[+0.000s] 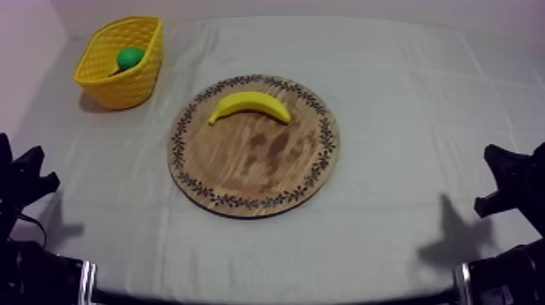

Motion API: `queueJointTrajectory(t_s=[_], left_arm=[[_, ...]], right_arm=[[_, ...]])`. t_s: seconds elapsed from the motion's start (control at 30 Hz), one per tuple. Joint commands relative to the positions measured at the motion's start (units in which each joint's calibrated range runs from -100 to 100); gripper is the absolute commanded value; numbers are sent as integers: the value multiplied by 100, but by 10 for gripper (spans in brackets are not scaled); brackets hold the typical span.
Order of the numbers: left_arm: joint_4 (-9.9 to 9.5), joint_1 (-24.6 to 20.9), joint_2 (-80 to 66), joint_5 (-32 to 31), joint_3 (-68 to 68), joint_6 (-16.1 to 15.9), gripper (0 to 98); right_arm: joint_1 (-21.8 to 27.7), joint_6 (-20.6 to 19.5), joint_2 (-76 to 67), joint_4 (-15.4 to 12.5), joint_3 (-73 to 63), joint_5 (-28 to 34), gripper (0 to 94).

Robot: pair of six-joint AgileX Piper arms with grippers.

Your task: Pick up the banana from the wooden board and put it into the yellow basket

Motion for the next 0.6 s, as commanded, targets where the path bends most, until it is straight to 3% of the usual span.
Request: queueJointTrajectory(t_s=[0.0,0.2,0.37,0.57], left_arm=[[2,-27,-2,-13,2,825,1],[12,-23,-2,-138,36,855,1],[12,-20,-2,-501,128,1171,6],[23,-10,-2,-475,119,697,2]], right_arm=[[0,4,0,0,-3,3,3],[0,0,0,0,-3,3,3],[0,-1,0,0,-3,3,3],[0,-1,0,0,-3,3,3]])
